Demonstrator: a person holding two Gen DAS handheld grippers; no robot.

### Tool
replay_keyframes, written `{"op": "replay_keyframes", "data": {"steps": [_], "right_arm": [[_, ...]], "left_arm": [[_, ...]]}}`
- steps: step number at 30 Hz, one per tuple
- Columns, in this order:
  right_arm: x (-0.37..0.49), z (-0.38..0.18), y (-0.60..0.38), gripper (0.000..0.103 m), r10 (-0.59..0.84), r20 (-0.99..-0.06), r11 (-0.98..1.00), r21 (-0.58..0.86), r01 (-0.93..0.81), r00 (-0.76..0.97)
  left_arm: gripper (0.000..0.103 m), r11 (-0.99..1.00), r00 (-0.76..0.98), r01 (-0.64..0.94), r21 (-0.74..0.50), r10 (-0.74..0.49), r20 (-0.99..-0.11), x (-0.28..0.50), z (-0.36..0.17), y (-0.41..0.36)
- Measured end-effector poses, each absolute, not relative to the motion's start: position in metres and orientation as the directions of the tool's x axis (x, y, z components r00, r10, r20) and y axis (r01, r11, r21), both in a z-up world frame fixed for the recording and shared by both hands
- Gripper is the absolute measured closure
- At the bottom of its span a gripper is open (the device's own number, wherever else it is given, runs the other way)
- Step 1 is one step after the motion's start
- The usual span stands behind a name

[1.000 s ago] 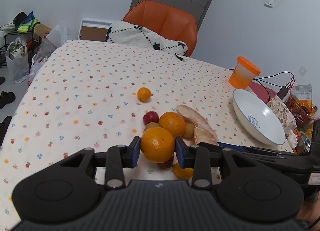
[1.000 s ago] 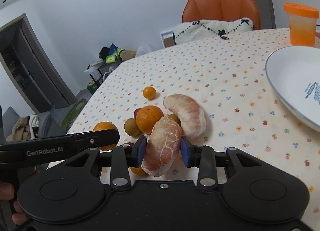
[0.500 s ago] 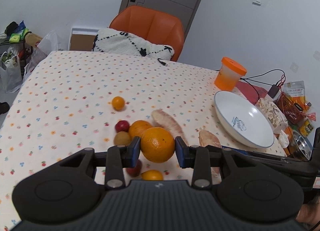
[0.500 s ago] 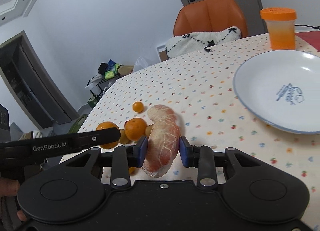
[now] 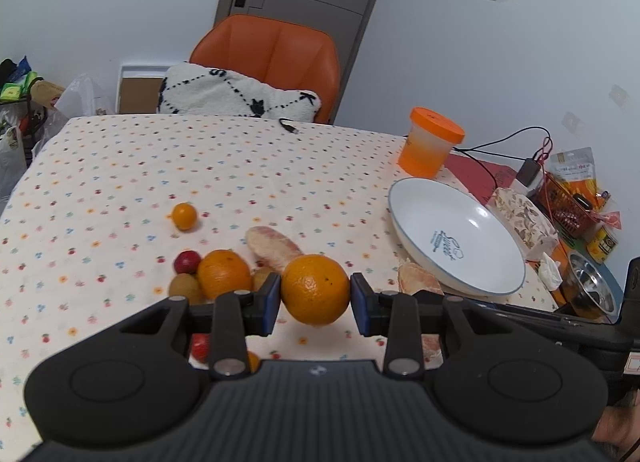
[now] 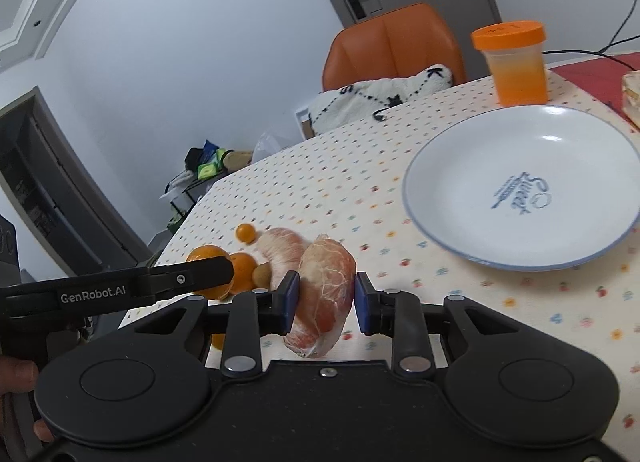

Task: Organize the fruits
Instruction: 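Carry the pomelo segment and orange to the white plate and release both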

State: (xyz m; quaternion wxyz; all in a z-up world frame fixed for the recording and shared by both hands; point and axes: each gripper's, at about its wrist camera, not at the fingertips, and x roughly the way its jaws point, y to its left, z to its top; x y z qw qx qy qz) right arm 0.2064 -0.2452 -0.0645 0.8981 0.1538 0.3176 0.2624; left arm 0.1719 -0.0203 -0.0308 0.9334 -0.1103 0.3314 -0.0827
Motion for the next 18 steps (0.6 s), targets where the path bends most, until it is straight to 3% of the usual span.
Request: {"op": "replay_keyframes", "data": {"steps": [18], "right_arm": [[0.23,-0.061,-0.318,0.076,0.439,-0.474,0.875,0.418,-0.243,0.763]], "left_arm": [[0.068,0.949,0.742,0.186,-0.253,-0.305,-0.597,0.212,-0.032,-0.081]]}}
